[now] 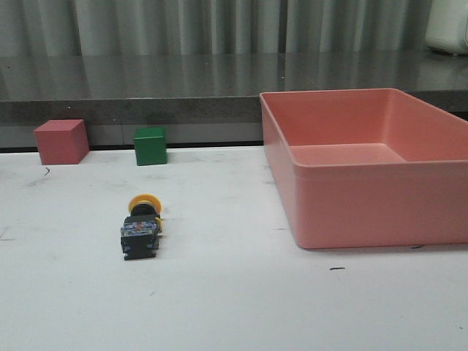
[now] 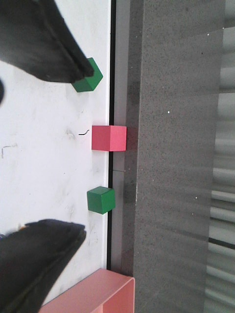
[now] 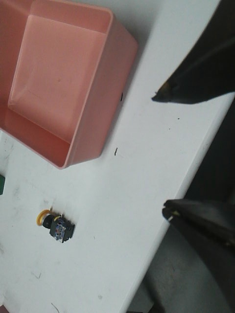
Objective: Place and stand button with both arms
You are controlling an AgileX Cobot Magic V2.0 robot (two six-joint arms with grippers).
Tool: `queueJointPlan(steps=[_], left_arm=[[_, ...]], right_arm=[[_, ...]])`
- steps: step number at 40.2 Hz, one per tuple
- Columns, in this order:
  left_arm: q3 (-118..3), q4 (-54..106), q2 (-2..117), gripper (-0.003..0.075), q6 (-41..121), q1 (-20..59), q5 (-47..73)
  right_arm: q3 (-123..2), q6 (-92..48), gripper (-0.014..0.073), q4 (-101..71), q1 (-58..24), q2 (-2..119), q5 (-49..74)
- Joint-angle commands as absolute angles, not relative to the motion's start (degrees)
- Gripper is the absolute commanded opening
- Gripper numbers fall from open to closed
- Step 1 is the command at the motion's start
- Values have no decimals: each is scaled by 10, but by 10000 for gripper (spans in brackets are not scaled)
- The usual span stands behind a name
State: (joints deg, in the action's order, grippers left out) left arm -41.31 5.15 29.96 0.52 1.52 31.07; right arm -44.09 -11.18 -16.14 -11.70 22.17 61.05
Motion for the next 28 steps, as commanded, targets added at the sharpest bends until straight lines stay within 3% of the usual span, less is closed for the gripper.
queueJointPlan(steps=[1,28], left_arm=[[-444,58,322,563,5,19,291],[-456,74,521,563,5,166,340]], right_arm=[[-452,-112,456,-167,-114,227,577],[-452,-112,456,-167,-114,227,577]])
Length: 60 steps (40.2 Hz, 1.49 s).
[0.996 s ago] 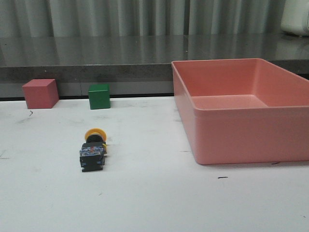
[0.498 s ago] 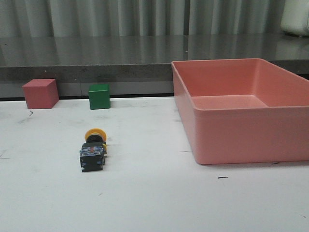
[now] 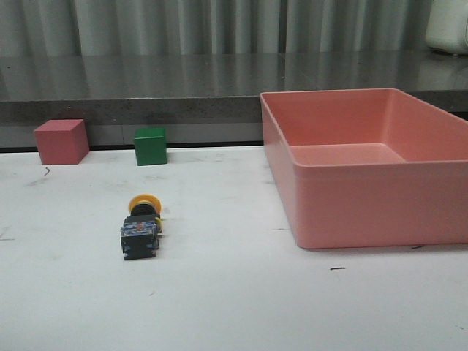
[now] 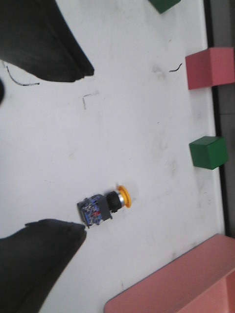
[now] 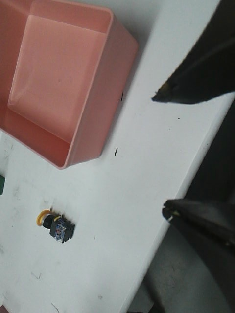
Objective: Place and stand button with both arms
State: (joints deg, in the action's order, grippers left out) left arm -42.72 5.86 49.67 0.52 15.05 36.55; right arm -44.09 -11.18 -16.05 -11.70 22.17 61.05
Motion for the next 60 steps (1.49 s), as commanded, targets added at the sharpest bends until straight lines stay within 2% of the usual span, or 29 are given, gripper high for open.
queueJointPlan(steps=[1,16,32,49,60], left_arm=[[-460,75,530,563,5,170,344],[-563,80,696,563,5,232,399],[-700,99,866,563,-14,236,488],[-833,96,992,563,-76,236,519],[-858,-32,1044,563,-235,266,522]], right_arm=[[-452,-112,456,-167,-114,227,577],[-452,-112,456,-167,-114,227,577],[-452,-112,456,-167,-114,227,577],[-452,-112,456,-167,-114,227,577],[-452,-112,456,-167,-114,227,577]])
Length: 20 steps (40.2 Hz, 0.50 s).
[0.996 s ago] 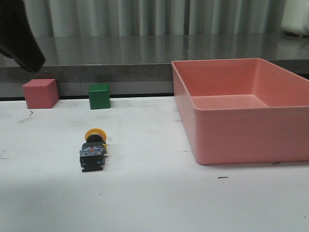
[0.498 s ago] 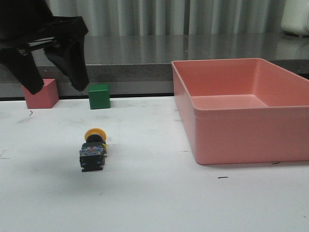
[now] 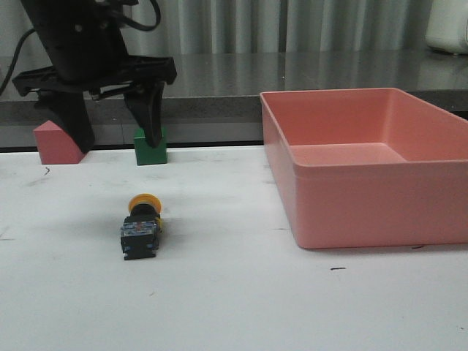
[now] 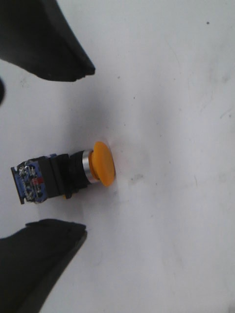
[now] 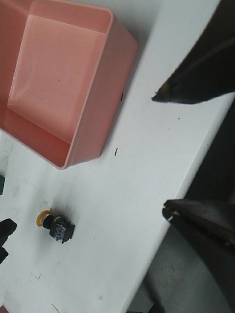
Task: Place and stand button with both arms
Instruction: 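Move the left gripper down over the yellow button cap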
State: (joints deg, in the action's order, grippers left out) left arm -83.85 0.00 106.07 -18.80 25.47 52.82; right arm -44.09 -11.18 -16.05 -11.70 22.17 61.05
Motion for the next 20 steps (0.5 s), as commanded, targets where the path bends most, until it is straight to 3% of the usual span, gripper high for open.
queueJointPlan(steps=[1,9,20], left_arm=[[-858,-32,1048,563,-236,267,519],[-859,0,1076,560,-249,268,503],[-862,7,1114,491,-265,268,503]], right_arm=[[-452,-112,456,-167,-114,227,577],[-452,-112,456,-167,-114,227,577],[-452,-112,456,-167,-114,227,577]])
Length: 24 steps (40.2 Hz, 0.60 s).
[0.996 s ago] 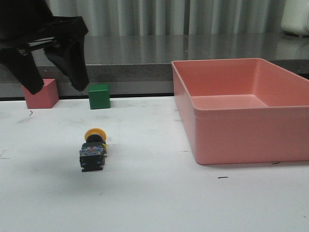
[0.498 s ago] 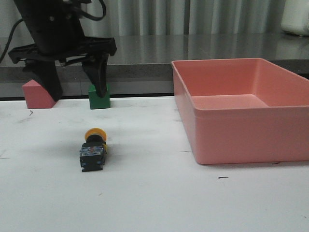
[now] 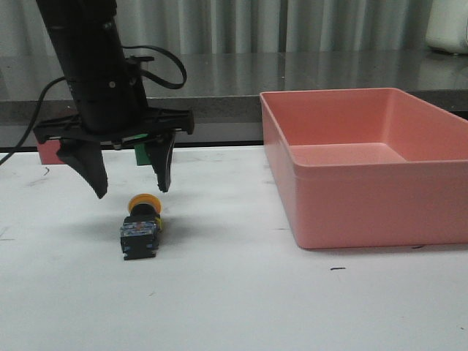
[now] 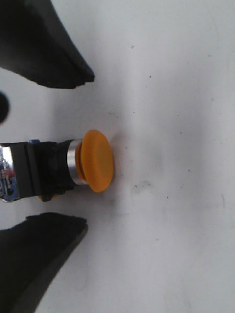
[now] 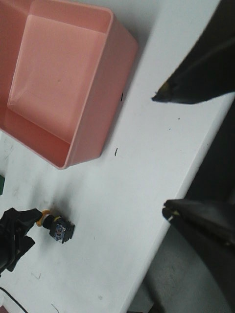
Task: Place and stand button with both arms
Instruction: 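Move the left gripper down over the yellow button cap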
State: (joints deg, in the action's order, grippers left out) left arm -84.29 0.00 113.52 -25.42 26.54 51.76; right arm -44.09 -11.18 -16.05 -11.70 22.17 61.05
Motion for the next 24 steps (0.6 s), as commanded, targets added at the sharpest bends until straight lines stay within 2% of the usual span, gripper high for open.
queueJointPlan(steps=[1,24], left_arm=[[-862,7,1118,491,-267,268,501],[-863,28,1140,493,-280,268,466]], right_arm=[[-452,-112,456,-167,-114,227,577],[-452,-112,456,-167,-114,227,578]])
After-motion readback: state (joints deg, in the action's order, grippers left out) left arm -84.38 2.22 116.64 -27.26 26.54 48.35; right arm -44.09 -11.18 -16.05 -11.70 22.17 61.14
